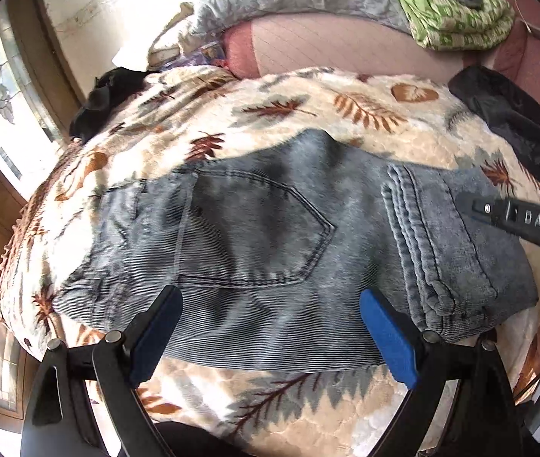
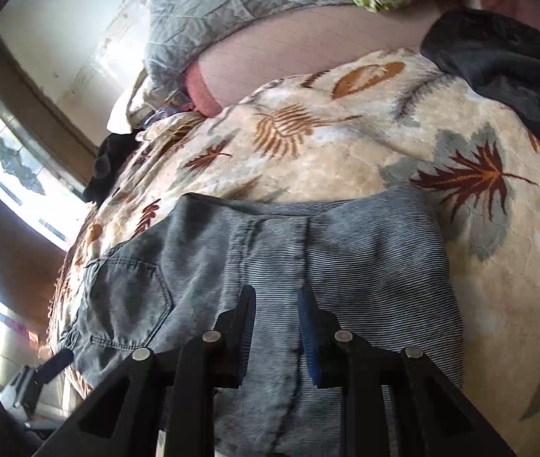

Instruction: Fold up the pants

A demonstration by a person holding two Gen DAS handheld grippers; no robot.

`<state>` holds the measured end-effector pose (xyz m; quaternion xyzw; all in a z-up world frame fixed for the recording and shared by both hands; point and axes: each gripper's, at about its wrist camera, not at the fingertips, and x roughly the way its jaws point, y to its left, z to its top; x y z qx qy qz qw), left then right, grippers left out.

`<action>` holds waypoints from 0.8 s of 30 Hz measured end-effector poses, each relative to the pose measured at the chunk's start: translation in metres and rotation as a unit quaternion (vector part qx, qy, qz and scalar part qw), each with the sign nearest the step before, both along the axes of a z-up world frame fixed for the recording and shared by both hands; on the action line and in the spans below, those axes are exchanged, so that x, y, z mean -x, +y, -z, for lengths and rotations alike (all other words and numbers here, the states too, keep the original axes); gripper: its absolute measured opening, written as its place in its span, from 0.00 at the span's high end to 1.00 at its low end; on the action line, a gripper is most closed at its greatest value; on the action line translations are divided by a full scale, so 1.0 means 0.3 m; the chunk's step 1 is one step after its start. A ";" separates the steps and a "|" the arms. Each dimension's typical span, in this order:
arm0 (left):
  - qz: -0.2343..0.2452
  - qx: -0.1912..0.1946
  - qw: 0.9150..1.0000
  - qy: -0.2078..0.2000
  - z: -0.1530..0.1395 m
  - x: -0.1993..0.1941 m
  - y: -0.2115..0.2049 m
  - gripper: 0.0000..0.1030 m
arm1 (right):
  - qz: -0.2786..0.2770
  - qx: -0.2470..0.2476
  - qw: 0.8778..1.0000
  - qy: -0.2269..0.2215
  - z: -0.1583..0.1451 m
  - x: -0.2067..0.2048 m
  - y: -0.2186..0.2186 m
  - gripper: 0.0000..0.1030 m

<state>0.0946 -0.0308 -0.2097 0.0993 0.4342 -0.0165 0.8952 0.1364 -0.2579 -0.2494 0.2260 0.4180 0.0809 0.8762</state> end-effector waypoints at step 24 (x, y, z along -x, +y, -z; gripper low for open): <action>-0.075 0.001 0.991 -0.114 -0.278 0.117 0.224 0.08 | -0.074 0.049 0.992 -0.090 -0.125 0.142 0.185 0.74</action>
